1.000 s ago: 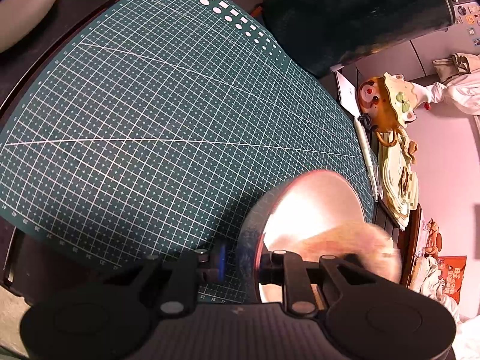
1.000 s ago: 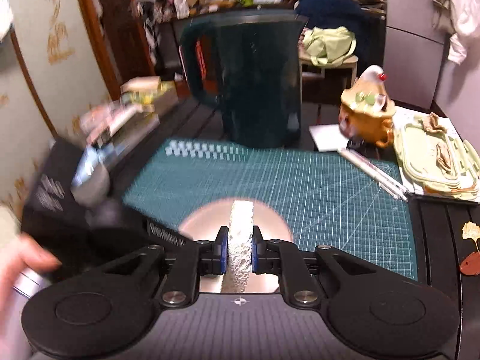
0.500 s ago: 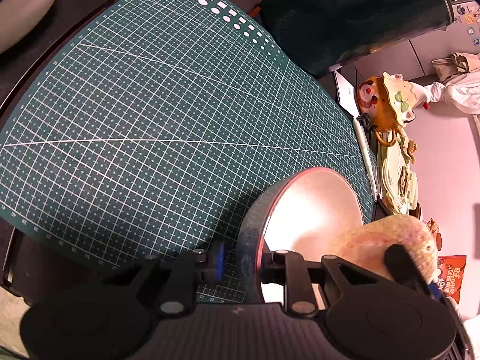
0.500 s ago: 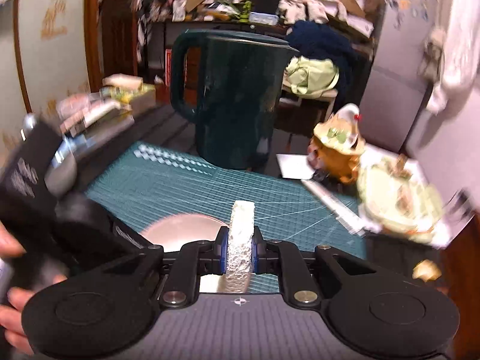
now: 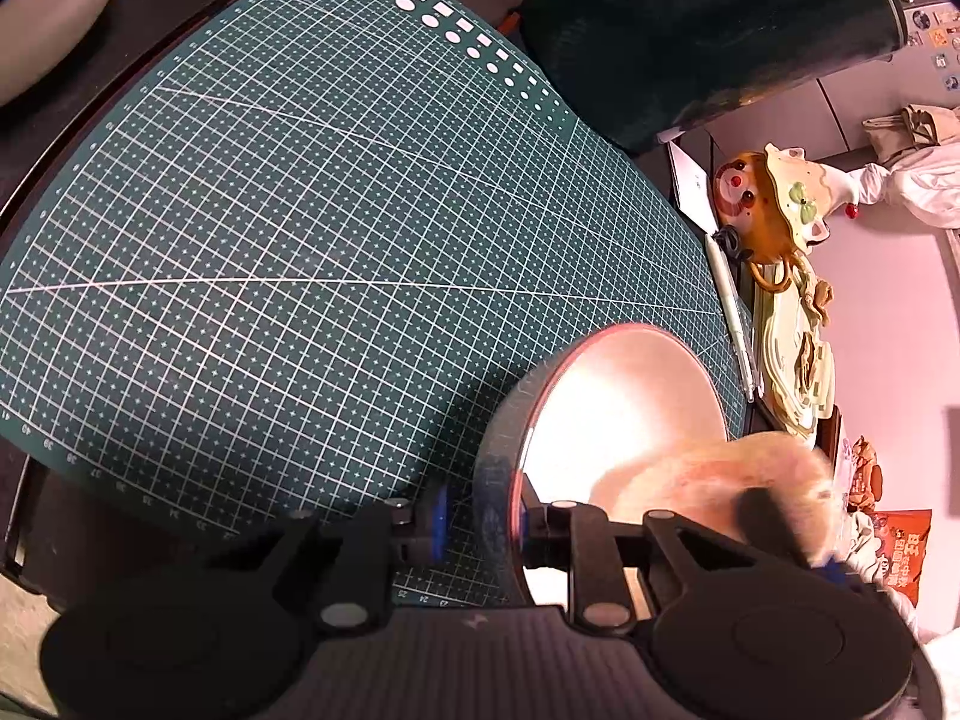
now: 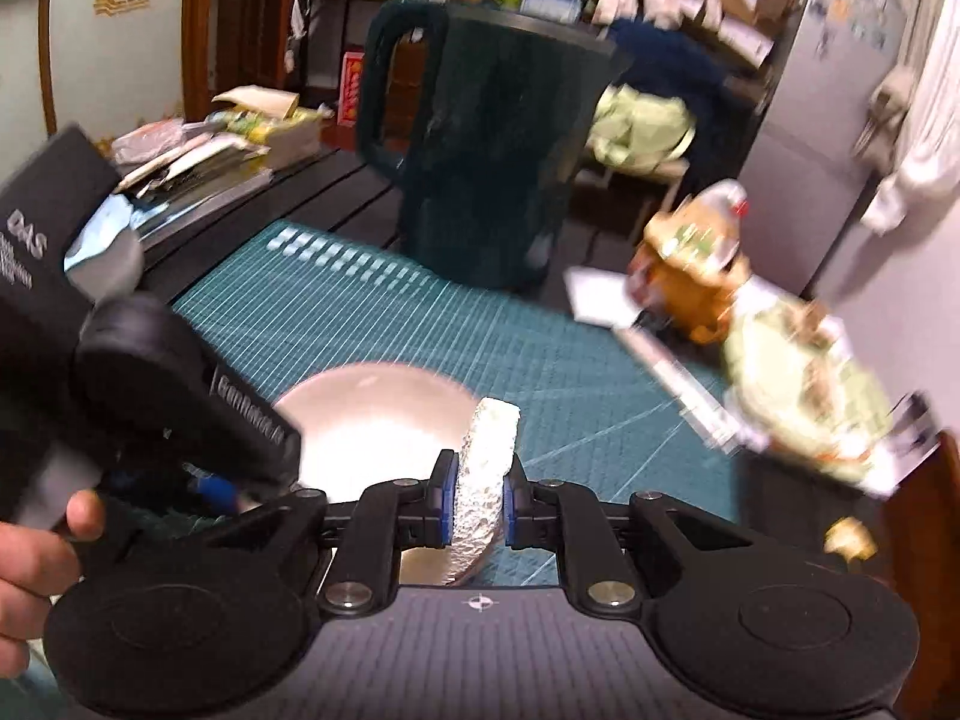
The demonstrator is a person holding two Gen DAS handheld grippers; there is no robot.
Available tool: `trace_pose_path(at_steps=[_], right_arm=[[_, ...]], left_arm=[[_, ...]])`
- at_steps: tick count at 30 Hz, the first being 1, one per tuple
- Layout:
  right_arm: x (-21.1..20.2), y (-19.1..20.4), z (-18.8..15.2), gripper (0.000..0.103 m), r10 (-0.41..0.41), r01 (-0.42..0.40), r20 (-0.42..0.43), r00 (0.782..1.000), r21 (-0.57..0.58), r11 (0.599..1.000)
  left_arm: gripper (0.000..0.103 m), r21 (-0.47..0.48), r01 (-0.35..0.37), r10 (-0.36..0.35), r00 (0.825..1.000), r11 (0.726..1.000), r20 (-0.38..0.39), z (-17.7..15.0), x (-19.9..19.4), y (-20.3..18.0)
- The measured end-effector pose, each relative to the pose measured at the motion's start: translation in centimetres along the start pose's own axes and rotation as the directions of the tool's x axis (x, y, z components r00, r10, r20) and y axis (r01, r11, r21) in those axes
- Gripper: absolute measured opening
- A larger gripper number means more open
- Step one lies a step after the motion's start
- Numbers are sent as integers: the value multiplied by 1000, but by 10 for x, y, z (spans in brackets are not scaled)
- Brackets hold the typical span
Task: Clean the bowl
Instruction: 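Wipe the sponge along the bowl's inner wall with the right gripper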
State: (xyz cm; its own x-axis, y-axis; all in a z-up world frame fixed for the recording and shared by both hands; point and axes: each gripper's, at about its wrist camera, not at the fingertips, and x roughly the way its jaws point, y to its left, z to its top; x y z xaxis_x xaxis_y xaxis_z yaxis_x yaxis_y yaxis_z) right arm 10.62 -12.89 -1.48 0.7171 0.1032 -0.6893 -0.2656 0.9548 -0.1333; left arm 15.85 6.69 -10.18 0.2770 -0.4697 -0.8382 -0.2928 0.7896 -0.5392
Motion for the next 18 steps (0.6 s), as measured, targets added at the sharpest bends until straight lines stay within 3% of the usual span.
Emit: trace_pose_path(at_steps=[3,7,10,15,18], right_arm=[[-9,-7,5,13,32,-33,35,999,45,998],[2,-15,4,13,199,-196,1,980,163,967],[9,-12,1,13,162,-158,-24,986,133,978],[21,-7,-3,13,97,-92,-61,993,78,993],[10,-22,2,13,112,-110,-7,994,145,983]], left_arm=[[22,-6,4,-4,1000,1000,-2,-3,-1,-3],[22,-7,5,-5,1000,1000,-4,8,3,8],[22,-13,9,-9,1000,1000,-6,14,6,16],[22,-12,7,-7,1000,1000,-3,-2,2,-11],[22,-9,5,-5,1000,1000,-1,-2,3,-11]])
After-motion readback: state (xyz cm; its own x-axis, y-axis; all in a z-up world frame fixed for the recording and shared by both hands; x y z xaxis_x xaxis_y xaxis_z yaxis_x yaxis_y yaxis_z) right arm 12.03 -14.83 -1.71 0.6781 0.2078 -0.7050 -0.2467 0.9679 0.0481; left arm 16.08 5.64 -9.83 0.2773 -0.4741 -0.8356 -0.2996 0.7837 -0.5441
